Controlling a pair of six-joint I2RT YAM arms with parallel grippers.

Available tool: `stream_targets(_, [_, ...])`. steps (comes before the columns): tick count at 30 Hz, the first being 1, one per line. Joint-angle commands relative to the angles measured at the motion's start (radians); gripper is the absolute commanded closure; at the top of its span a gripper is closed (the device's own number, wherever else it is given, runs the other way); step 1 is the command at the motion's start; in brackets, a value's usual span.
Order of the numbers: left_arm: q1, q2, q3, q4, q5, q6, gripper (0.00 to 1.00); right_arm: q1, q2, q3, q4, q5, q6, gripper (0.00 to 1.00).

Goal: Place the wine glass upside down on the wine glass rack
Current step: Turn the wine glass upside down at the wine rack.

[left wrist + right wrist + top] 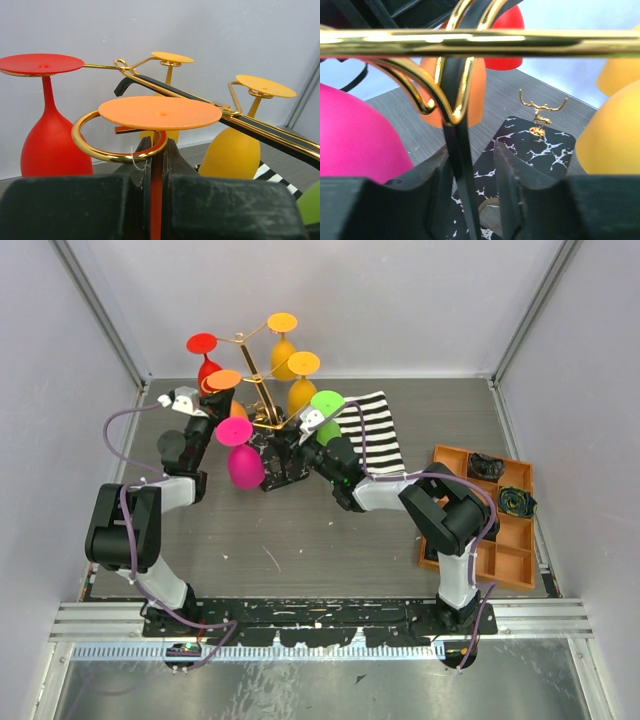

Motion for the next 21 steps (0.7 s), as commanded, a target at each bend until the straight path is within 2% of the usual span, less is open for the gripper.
stream_targets(1, [0.003,0.017,0.045,0.086,-0.093,0.002,1.00,-0.009,0.004,0.043,0.095,0.034,-0.017,0.64])
stream_targets(4, [0.002,0.033,0.050,0.086,-0.128,-0.003,1.00,-0.009,0.014,0.047,0.111,0.034,-0.019,0.72])
stream_targets(11, [-0.010,0.079,0.072,0.086,-0.163,0.085,1.00,-0.010,0.030,0.051,0.146,0.044,-0.033,0.88])
stream_targets(21, [-0.021,0.064,0.049,0.086,-0.295,0.151,1.00,-0.008,0.016,0.038,0.163,0.062,-0.036,0.92])
